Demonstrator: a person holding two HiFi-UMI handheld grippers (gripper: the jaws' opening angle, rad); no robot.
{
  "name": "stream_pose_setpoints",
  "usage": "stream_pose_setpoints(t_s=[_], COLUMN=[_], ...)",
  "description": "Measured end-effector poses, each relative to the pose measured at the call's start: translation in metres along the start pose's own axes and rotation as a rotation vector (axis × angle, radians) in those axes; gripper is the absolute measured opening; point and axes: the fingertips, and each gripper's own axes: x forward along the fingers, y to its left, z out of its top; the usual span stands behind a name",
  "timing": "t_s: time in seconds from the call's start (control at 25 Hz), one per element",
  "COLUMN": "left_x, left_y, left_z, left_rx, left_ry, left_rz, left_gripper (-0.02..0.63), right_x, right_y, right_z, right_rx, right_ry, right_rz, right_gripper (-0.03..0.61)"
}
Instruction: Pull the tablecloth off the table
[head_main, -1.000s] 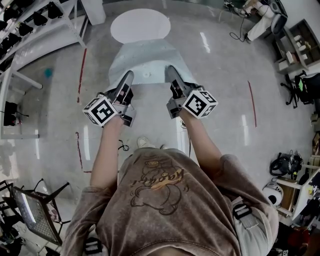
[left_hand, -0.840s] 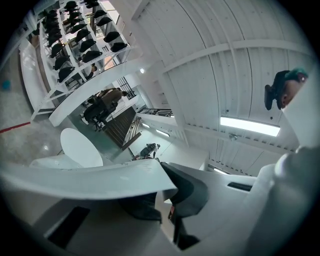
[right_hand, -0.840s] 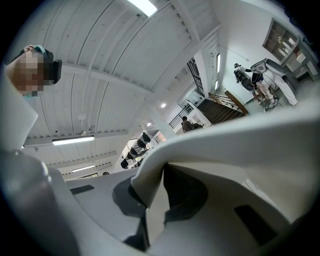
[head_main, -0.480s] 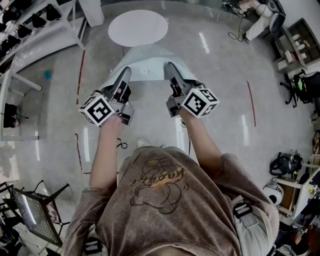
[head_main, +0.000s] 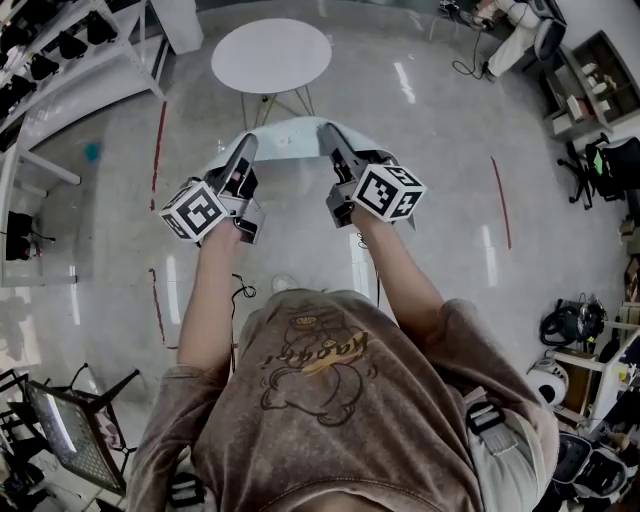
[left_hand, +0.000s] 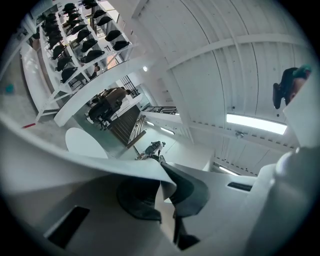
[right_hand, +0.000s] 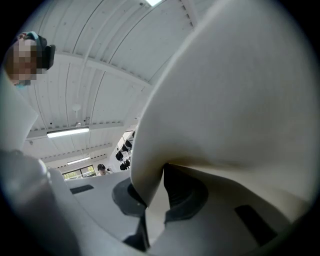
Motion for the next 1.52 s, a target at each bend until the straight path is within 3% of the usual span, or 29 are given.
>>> stream_pose_setpoints(t_s=[0.28, 0.6, 1.0, 1.52], left_x=[-0.006, -0.014, -0.009, 0.002], left_y=[0.021, 0.029, 0.058, 0.07], left_z=[-0.023, -0.046, -0.043, -0.047], left_rx=[-0.067, -0.068, -0.004, 0.001], left_ry=[0.065, 0.125, 0.095, 0.095], left_rz=[0.007, 0.033, 0.143, 0.181], left_gripper=[0.021, 0.021, 0.021, 0.021], right_x=[-0.006, -0.02, 0.01, 0.021], right_y=[-0.011, -0.021, -0.034, -0.052], right_z=[-0.025, -0.047, -0.057, -0.063], right_rx=[0.076, 0.123, 0.116, 0.097], right_ry=[0.028, 0.065, 0.104, 0.134], right_rz=[-0.028, -0.044, -0.024, -0.043], right_gripper=[0.035, 0.04, 0.035, 0.032])
